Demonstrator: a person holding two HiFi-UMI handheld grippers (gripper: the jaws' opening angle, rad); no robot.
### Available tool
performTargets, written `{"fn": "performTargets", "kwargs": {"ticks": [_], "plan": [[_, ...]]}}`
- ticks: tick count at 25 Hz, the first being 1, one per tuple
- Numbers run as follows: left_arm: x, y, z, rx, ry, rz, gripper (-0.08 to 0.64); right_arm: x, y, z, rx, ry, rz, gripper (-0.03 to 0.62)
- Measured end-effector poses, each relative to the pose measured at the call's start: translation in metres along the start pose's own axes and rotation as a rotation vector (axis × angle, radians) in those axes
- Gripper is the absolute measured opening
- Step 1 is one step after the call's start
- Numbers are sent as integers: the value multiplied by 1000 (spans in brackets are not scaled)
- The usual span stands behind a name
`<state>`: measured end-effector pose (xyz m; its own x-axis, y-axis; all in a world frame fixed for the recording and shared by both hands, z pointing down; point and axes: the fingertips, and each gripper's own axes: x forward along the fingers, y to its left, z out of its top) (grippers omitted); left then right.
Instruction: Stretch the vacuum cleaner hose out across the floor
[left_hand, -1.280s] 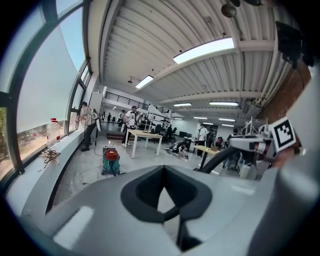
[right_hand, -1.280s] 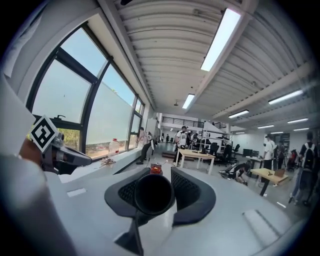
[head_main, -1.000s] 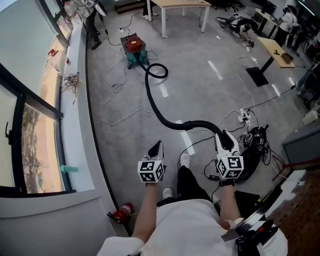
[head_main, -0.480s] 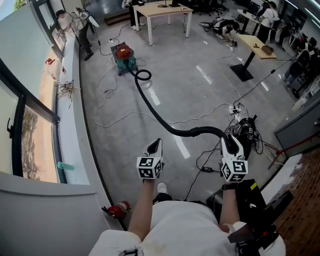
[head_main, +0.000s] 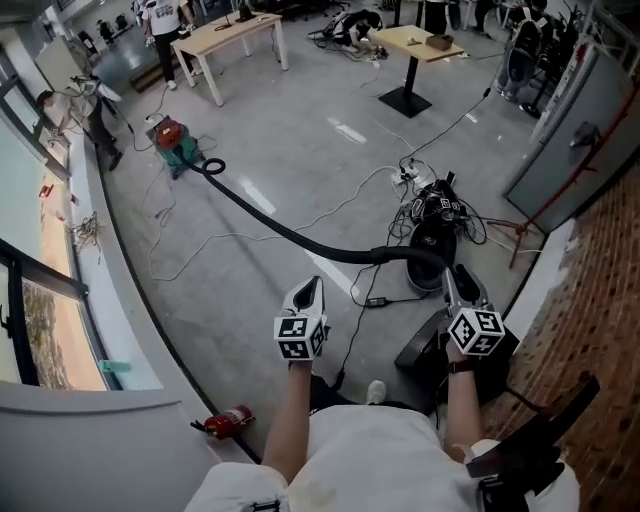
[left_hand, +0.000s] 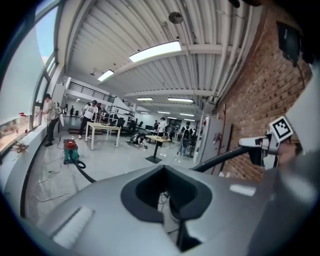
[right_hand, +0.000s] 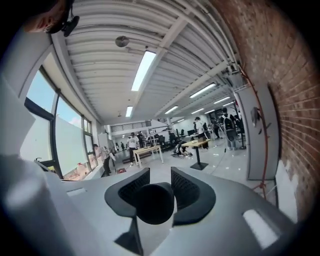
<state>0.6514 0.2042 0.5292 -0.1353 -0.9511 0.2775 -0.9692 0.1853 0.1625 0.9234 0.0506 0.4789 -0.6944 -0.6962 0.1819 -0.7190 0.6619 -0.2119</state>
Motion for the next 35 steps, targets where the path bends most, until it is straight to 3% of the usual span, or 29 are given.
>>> {"fn": "performTargets", "kwargs": {"ticks": [7, 16, 22, 28, 31, 35], "plan": [[12, -96, -21, 67, 45, -121, 2, -66, -71, -48, 150, 55, -91, 127], [46, -141, 11, 148, 27, -261, 2, -78, -68, -39, 188, 2, -93, 127], [68, -142, 34, 183, 16, -335, 2, -66, -95, -74, 447, 7, -286, 127], [80, -143, 35, 205, 43, -420, 2, -53, -100, -102, 669, -14, -397, 125], [84, -142, 33, 212, 54, -456, 2, -47, -96, -99, 644, -28, -410, 124], [87, -139, 35, 211, 57, -484, 2, -46, -84, -66, 492, -85, -376, 123]]}}
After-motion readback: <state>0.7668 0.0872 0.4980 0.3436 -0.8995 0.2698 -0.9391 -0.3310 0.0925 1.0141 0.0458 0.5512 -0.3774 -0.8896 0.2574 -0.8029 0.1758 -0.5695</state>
